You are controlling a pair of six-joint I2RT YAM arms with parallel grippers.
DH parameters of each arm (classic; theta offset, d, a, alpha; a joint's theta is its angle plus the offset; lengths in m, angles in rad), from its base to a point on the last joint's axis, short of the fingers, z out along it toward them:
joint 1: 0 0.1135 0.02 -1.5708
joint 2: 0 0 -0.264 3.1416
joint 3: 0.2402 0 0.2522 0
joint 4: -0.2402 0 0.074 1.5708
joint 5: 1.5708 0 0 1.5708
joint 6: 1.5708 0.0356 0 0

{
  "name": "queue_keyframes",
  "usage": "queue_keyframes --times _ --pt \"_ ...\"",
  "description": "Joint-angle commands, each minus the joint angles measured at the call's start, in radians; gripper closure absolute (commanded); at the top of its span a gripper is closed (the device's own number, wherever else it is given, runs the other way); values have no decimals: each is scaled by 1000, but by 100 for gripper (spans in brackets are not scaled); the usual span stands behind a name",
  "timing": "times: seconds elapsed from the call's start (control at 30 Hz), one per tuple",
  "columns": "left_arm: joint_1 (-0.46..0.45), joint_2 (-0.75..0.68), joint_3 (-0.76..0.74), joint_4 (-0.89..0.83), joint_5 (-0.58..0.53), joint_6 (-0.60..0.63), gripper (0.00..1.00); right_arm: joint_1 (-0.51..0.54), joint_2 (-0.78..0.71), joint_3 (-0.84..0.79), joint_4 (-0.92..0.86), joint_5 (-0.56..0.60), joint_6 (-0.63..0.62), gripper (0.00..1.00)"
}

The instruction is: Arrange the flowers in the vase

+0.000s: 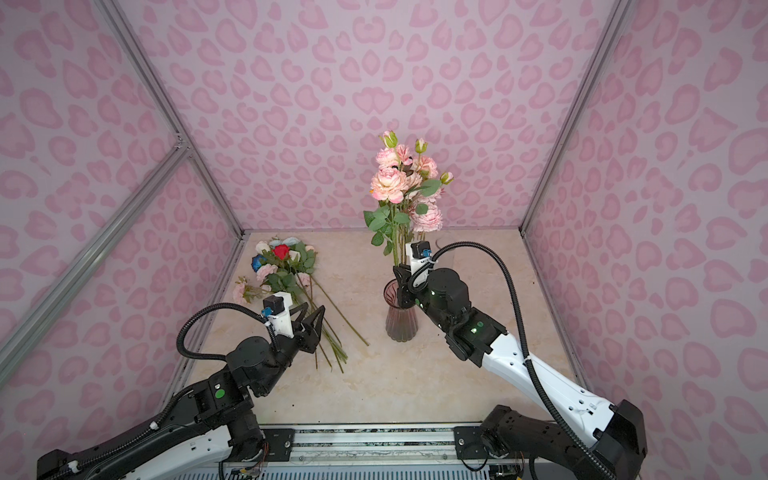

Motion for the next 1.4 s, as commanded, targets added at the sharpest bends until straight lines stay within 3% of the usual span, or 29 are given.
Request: queue_keyframes --times 0.0,0.6,0.93,1.1,1.2,1.37 --pt "4 12 1 28 0 -11 49 1 -7 -22 47 8 26 81" --pt "11 52 0 34 12 -22 49 8 -61 -132 108 3 83 78" --pt "16 72 8 32 12 -16 49 31 -113 -122 82 29 63 69" --pt "26 83 17 -5 -121 -58 50 33 -138 -117 65 45 48 69" --pt "84 122 42 -97 -178 -165 47 36 -161 -128 61 55 48 69" --pt "262 236 99 -259 -39 -334 46 40 -209 -154 41 82 45 69"
